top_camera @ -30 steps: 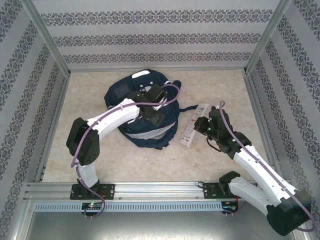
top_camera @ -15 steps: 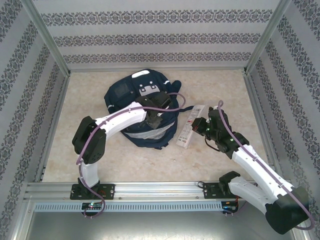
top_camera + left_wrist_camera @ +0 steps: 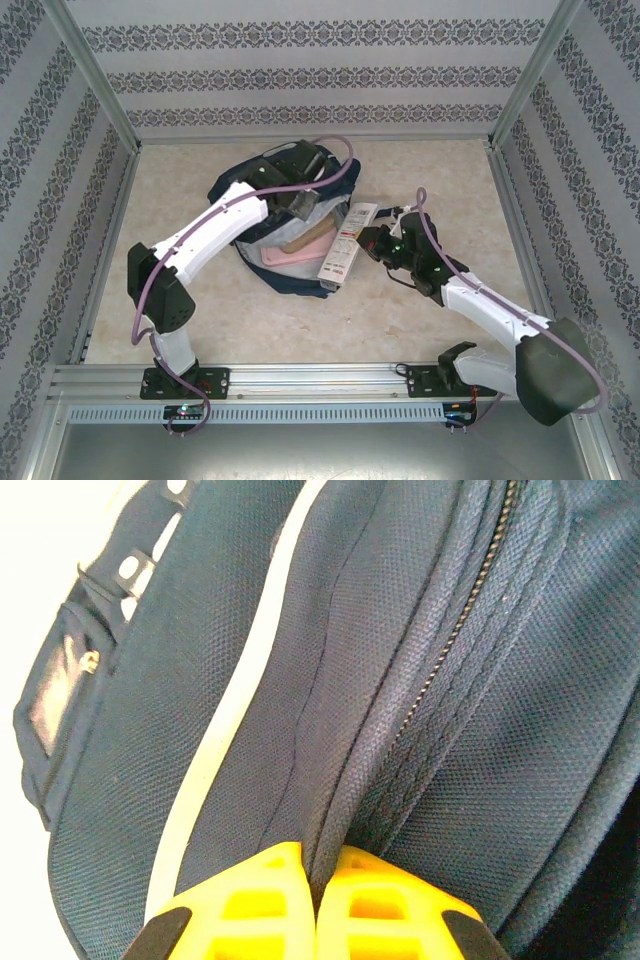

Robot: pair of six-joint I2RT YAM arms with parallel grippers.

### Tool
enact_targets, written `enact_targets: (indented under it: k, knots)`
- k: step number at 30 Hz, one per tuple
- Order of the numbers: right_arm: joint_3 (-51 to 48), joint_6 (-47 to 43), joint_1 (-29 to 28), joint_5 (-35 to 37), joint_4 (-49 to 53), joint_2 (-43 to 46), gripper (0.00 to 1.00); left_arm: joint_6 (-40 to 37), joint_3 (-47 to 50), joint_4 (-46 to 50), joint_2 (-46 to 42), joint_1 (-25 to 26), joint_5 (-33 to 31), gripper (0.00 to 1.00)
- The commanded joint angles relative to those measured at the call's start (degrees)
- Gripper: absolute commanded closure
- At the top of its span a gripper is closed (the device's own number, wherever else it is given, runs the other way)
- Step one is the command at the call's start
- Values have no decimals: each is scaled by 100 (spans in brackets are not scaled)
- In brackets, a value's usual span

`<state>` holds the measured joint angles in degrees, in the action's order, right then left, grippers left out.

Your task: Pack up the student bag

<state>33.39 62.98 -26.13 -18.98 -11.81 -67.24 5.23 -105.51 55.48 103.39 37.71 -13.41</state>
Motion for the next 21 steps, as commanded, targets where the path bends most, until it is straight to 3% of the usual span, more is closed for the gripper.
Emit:
enact_targets:
  k: [1,8,18,19,21]
  knots:
    - [284,295,-195,29,-1234,-407,100,309,-598,49,-342,-80,310,100]
    - [946,978,-512,222,-2667,-1861,100,572,-1061,34,-270,-361,764,100]
    - [2638,1272,-810,953,-2260,-3615,98,716,-1085,120,-214,-369,954,100]
    - [2873,1245,-814,918,-2052,-3769,93,705,-1090,123,-214,-366,950,100]
    - [3266,1183,-794,743,-1547,-3954,72,690,-1086,129,-214,-370,954,100]
